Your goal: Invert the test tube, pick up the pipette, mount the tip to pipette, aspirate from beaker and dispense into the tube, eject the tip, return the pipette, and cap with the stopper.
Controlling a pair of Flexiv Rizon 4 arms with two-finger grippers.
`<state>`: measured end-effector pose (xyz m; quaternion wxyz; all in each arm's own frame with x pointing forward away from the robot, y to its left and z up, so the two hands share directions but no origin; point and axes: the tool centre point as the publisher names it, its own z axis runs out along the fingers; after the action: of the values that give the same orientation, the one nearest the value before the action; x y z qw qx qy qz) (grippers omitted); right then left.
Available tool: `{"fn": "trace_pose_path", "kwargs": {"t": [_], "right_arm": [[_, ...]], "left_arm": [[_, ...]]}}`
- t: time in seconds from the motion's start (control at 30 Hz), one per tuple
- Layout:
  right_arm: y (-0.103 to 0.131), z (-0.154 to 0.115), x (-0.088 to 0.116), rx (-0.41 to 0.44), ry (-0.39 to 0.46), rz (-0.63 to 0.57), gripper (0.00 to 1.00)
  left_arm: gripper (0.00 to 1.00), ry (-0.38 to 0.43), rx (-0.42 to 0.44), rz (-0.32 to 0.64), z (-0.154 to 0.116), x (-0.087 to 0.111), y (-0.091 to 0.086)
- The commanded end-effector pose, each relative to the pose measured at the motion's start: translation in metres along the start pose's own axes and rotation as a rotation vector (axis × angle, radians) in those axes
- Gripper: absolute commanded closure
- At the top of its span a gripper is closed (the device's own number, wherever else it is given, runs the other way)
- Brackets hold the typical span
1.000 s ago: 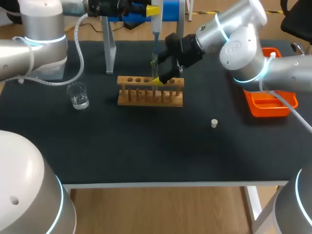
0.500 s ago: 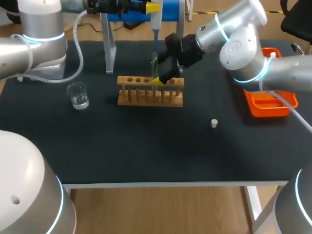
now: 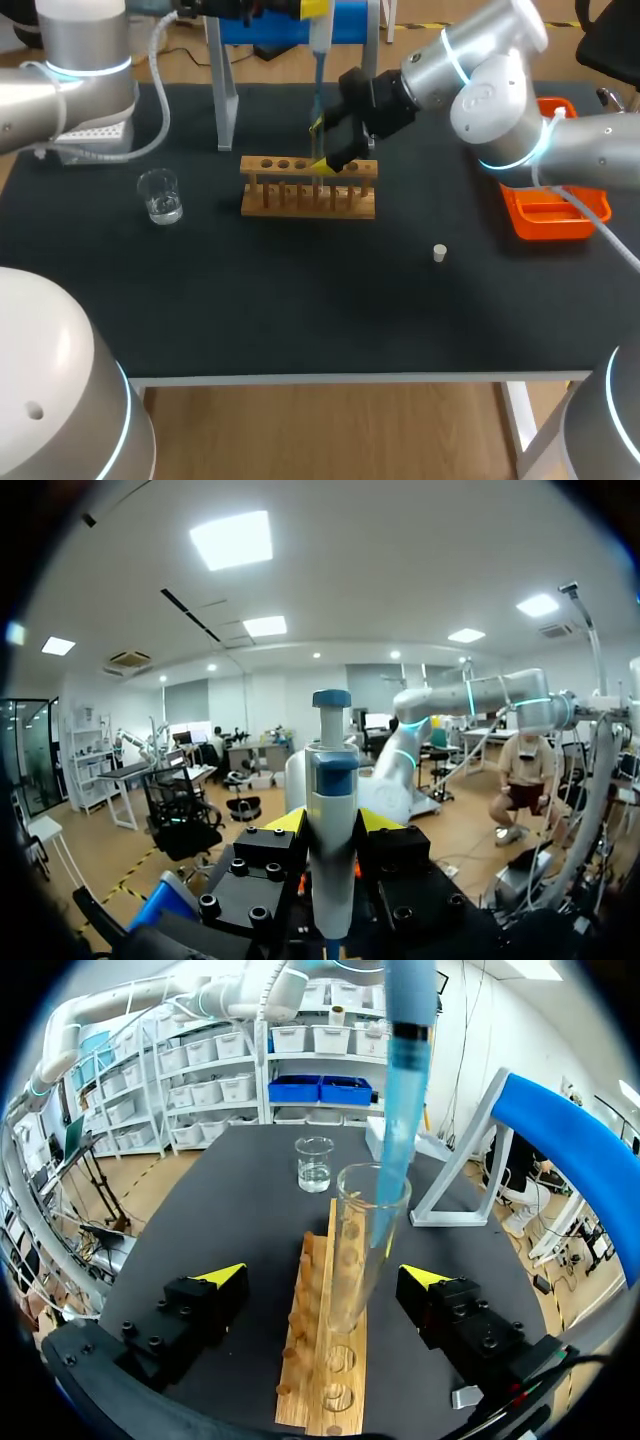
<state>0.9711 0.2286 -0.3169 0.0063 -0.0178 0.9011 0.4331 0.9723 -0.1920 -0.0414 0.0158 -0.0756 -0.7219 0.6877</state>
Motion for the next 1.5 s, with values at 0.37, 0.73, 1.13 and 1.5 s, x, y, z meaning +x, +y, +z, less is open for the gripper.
{"fn": "trace_pose_path", "kwargs": {"t": [0.37,0.73,1.13,1.5], "right_arm": [[0.0,0.0,-0.001,0.003,0.002,0.0,0.0],[0.0,0.0,-0.001,0.003,0.002,0.0,0.0],[0.0,0.0,-0.001,0.003,0.002,0.0,0.0],[0.0,0.0,-0.001,0.003,0.002,0.0,0.0]], "left_arm": [[1.0,-0.006,-0.019,0.02,0.0,0.001,-0.019],[1.0,-0.005,-0.033,0.04,0.001,0.001,-0.034],[1.0,-0.005,-0.051,0.07,0.002,0.008,-0.056],[1.0,-0.068,-0.063,0.039,-0.039,0.051,-0.056]]}}
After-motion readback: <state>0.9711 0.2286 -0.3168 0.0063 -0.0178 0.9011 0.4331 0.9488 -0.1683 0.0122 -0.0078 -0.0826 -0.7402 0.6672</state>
